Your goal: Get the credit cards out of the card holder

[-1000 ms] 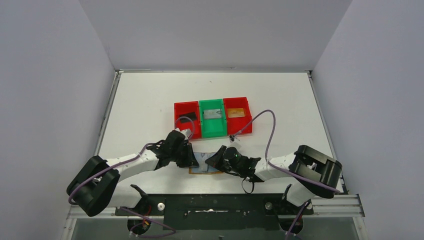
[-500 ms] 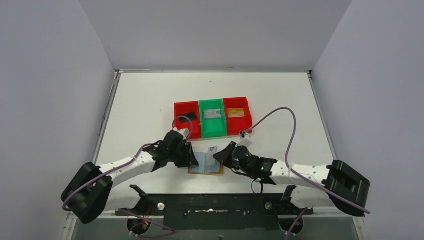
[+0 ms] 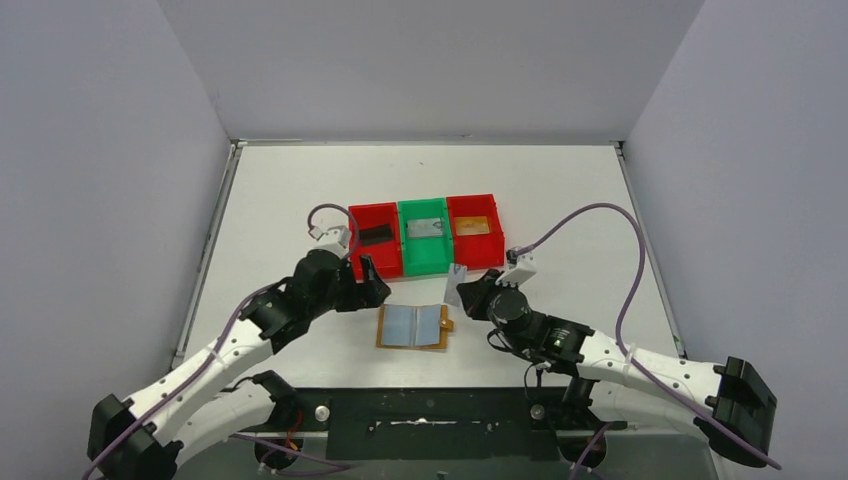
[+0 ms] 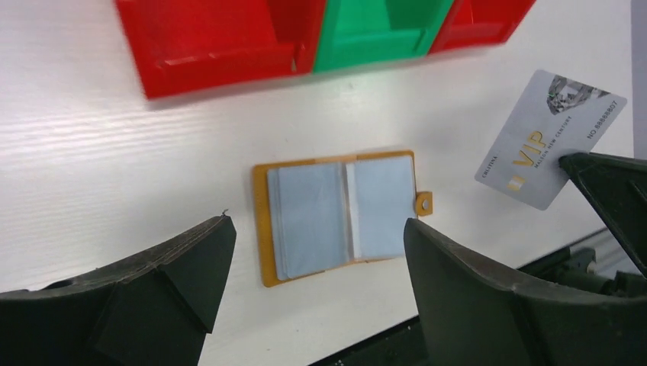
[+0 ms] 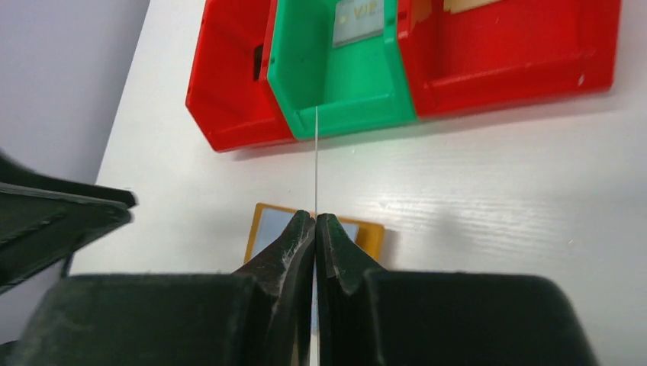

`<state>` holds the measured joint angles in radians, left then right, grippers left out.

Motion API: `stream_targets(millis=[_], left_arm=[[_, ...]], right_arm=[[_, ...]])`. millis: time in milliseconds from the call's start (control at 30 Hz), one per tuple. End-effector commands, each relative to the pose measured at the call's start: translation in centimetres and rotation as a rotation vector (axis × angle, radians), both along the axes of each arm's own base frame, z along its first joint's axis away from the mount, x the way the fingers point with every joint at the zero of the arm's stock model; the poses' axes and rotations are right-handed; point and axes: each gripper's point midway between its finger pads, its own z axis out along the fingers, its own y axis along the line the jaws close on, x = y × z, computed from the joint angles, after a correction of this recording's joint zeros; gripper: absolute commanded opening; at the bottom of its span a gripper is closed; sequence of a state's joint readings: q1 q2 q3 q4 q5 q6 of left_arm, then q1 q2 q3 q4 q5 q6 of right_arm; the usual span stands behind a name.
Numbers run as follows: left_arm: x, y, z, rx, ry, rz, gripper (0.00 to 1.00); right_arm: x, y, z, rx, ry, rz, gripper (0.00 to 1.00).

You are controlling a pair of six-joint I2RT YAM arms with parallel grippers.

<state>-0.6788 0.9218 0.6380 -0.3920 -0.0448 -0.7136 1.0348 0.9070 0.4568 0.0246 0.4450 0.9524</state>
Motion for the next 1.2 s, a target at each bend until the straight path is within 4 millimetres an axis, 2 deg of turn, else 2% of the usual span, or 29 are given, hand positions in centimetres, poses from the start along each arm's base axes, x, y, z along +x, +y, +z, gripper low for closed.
stream_targets(millis=[0,167,233,333,500,700,867,1167], left_arm=[[1.7,5.1,4.7,0.105,-0.191,0.183,0.86],[1.7,9.1,7.2,0.168,-0.311,0.309,0.9],[1.5,10.3,7.5,0.203,-0.344,0.33,0.91],[1.5,11.4,7.3,0.231,-0.367,0.368,0.91],[1.8,10.9,7.4,0.21,-0.387,0.352,0.92],[2.3,10.8,7.0,0.225,-0.376,0.344,0.92],[2.8,11.1,6.7,0.231,-0.368,0.344,0.92],[3.0,11.6,6.8,0.216,-0.365,0.359,0.92]], right_arm=[[2.6,-1.6,5.1,-0.189,-0.238,-0.032,0.0],[4.1,-0.8,7.3,-0.417,-0.398,0.049,0.0],[4.9,-0.2,8.0,-0.516,-0.462,0.088,0.0],[6.1,1.6,7.8,-0.671,-0.544,0.194,0.0],[9.7,3.0,7.7,-0.856,-0.573,0.29,0.0],[13.2,4.4,6.7,-0.883,-0.598,0.488,0.0],[14.3,5.7,5.1,-0.959,-0.617,0.687,0.0],[16.8,6.7,2.3,-1.093,-0.608,0.887,0.0]])
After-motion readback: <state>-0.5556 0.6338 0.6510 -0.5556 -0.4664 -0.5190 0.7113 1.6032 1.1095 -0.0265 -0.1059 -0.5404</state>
